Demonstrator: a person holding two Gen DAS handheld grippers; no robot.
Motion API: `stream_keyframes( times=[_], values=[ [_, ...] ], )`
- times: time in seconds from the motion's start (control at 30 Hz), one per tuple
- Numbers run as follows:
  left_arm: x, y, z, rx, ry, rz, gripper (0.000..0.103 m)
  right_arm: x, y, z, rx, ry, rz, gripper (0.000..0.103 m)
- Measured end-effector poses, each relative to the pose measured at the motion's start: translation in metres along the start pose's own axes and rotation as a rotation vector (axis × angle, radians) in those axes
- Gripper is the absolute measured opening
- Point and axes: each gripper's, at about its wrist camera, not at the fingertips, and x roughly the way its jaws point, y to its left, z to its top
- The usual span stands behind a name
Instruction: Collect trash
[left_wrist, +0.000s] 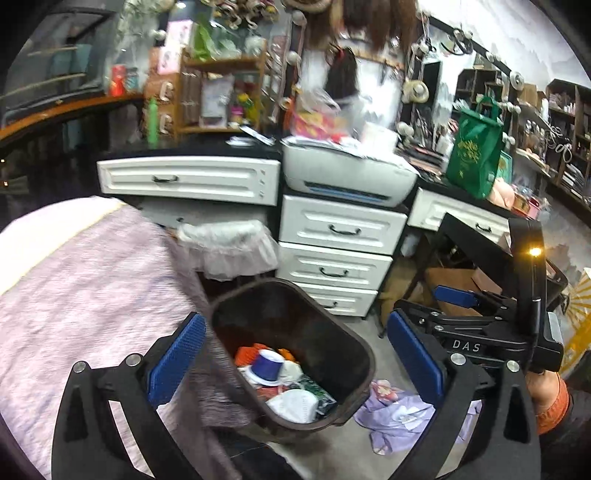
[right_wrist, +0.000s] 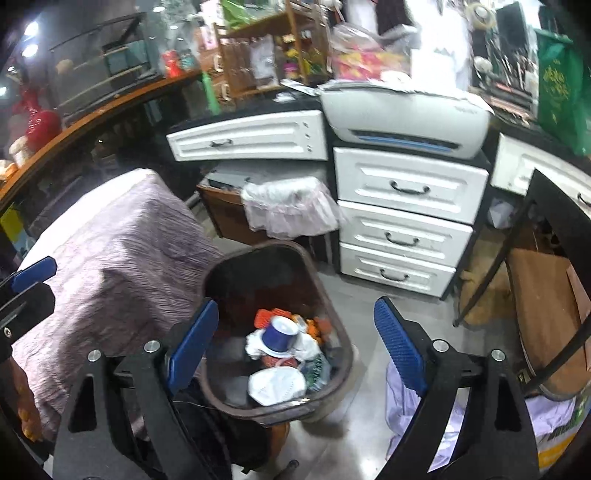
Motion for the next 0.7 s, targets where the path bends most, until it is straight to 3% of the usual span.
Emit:
stream_keyframes(
  times=[0.23, 0.47, 0.7],
  values=[
    [-0.055, 0.034, -0.008, -0.06, -0.072, 0.129, 0.097, -0.033, 0.051, 0.005, -0.051, -0.09, 0.05, 0.093],
    [-0.108, 0.046, -0.021, -0.011, -0.168, 0.286, 0.098, -0.082, 0.114, -0.001, -0.129, -0.237, 0.095, 0.097],
    [-0.152, 0.055, -0.027, -0.029, -0.253, 0.405, 0.098, -0.118, 0.157, -0.018, -0.175, -0.296, 0.147, 0.097]
  ],
)
